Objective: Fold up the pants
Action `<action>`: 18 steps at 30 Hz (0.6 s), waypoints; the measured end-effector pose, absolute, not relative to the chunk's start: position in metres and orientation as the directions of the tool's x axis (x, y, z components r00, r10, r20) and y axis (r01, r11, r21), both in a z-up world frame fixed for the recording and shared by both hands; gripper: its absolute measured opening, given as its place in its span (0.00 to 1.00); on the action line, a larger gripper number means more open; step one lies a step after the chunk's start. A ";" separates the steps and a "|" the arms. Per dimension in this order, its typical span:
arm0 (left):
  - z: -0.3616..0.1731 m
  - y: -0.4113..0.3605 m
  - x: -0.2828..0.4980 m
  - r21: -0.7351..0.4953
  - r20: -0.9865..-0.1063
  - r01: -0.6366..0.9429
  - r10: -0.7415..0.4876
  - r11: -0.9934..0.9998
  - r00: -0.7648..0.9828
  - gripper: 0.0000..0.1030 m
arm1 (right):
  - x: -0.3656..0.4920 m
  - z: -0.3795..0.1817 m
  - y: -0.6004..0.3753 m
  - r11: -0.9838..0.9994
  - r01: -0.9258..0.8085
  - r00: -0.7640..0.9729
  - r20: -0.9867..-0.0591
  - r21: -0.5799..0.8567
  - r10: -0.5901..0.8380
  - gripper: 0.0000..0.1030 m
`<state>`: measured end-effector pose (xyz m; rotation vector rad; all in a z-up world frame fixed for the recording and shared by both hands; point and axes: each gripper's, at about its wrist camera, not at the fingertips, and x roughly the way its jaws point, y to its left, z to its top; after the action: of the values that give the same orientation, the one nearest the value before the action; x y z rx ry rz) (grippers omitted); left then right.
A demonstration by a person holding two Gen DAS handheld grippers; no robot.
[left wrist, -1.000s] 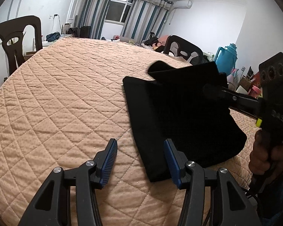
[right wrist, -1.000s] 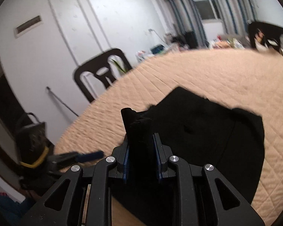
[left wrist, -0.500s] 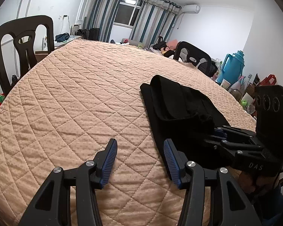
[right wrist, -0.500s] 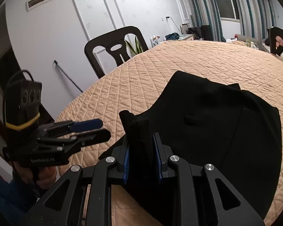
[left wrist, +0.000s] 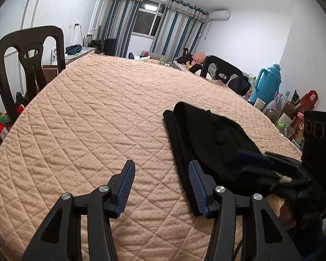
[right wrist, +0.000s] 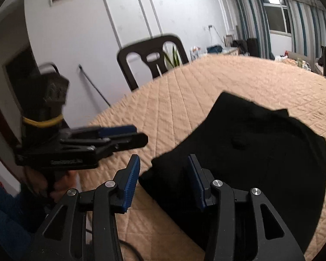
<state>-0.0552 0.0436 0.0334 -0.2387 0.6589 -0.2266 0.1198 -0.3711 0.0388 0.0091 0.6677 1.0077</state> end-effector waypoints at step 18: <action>0.076 -0.038 0.021 -0.219 -0.539 0.358 -0.418 0.908 0.731 0.52 | 0.159 0.021 -0.454 0.723 -0.567 0.469 -0.567 0.395 0.677 0.31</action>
<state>0.0213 -0.0384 0.0761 -0.1025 0.6172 -0.4277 0.1589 -0.4536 0.0210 0.1596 0.7669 0.7662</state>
